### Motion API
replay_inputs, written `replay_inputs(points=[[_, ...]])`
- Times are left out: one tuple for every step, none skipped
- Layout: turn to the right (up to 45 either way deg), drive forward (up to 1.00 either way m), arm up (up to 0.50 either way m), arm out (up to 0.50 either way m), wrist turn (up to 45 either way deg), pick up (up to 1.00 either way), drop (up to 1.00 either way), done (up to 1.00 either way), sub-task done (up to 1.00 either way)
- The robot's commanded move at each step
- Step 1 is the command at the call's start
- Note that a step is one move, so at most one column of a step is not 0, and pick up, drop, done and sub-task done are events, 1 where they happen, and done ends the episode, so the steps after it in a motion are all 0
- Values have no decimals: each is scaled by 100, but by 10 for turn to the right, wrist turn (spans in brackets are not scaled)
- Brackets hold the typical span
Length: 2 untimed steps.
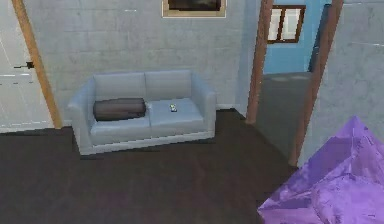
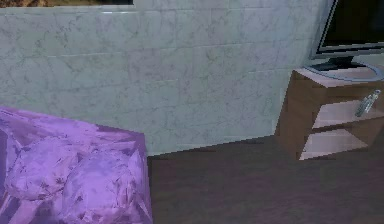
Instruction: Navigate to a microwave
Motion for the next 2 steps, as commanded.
replay_inputs(points=[[-30, 0, 0, 0, 0, 0, 0, 0, 0], [-30, 0, 0, 0, 0, 0, 0, 0, 0]])
